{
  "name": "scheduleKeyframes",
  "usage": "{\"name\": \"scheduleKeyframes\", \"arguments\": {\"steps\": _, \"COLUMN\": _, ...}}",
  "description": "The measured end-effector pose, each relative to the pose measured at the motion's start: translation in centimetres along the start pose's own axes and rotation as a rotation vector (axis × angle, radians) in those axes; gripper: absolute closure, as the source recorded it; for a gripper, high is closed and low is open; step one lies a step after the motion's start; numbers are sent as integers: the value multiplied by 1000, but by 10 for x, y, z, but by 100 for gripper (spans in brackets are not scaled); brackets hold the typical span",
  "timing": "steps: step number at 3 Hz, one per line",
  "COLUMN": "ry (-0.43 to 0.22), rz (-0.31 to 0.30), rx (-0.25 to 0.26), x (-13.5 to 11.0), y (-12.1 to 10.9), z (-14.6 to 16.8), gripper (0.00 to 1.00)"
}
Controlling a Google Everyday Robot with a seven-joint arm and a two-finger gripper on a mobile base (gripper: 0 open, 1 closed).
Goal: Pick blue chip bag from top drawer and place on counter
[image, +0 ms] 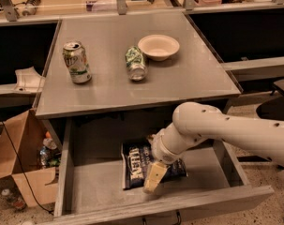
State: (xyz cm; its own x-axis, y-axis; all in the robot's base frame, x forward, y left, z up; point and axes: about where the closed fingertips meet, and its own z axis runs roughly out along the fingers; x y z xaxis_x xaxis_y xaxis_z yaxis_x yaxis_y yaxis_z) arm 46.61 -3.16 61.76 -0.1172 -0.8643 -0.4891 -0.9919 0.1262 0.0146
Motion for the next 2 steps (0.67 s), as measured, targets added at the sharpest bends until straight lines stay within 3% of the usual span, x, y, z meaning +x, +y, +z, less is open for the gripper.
{"name": "scheduleKeyframes", "arguments": {"steps": 1, "ry": 0, "rz": 0, "rx": 0, "x": 0, "y": 0, "z": 0, "gripper": 17}}
{"name": "scheduleKeyframes", "arguments": {"steps": 2, "ry": 0, "rz": 0, "rx": 0, "x": 0, "y": 0, "z": 0, "gripper": 40}}
